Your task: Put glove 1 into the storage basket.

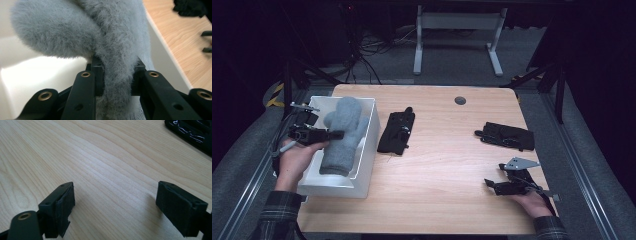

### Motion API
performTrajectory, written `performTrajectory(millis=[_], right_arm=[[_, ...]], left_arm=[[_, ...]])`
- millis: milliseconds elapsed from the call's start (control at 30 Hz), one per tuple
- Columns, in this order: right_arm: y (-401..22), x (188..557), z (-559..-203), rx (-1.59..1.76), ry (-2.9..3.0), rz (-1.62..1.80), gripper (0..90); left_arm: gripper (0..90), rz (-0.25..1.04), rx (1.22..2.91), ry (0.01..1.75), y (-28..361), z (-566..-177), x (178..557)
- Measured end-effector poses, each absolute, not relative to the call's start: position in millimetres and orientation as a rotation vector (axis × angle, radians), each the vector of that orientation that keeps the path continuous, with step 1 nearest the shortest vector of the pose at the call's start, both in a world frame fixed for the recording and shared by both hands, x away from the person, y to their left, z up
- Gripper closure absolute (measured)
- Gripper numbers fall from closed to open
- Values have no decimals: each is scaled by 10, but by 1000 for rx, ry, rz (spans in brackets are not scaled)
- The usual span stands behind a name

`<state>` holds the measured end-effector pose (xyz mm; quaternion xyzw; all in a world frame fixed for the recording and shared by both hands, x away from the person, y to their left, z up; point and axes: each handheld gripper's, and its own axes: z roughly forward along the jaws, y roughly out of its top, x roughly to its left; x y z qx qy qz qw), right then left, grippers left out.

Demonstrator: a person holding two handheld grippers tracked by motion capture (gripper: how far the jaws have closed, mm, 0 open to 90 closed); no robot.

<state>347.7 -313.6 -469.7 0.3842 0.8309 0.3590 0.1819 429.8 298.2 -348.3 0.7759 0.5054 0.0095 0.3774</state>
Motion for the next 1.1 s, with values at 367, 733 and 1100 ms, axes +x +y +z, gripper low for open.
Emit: performTrajectory(millis=[367, 733, 1100], right_arm=[[-3136, 3477, -4696, 1087, 2344, 1013, 161], [-3136, 3477, -4697, 1087, 2344, 1013, 161], [-3136, 3477, -4697, 1087, 2344, 1013, 160]], left_arm=[[728, -96, 2018, 1339, 3000, -4004, 4519], [615, -130, 2070, 1414, 3064, -4323, 4651], [287, 60, 2098, 1437, 3007, -4101, 4571]])
